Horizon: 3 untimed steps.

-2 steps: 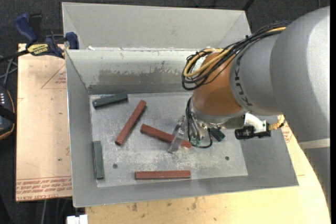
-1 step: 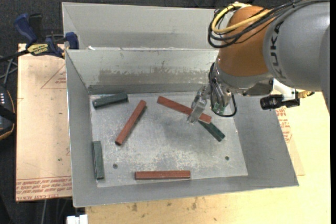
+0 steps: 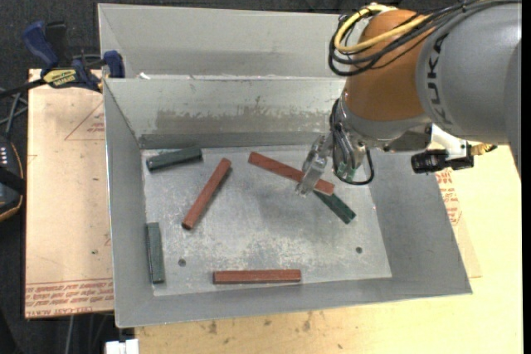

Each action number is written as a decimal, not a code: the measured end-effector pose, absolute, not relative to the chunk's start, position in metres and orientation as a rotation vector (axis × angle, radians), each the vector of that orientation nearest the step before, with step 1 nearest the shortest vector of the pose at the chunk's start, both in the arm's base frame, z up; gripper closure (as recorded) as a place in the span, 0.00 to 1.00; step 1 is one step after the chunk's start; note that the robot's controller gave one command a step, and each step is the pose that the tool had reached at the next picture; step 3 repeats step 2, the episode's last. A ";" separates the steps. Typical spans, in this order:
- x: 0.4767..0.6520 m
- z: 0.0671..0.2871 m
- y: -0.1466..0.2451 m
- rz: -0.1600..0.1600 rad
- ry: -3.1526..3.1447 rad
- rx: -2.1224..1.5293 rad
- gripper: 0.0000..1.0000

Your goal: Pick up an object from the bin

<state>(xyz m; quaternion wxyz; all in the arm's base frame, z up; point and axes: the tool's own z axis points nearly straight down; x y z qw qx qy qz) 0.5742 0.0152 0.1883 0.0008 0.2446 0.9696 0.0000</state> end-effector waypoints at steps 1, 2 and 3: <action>0.567 0.221 0.013 -0.003 3.077 0.653 1.00; 0.559 0.242 0.008 -0.001 3.086 0.608 1.00; 0.559 0.242 0.008 -0.001 3.086 0.608 1.00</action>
Offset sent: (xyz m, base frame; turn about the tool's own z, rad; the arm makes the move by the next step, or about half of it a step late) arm -0.0600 -0.0401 0.1383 -0.1228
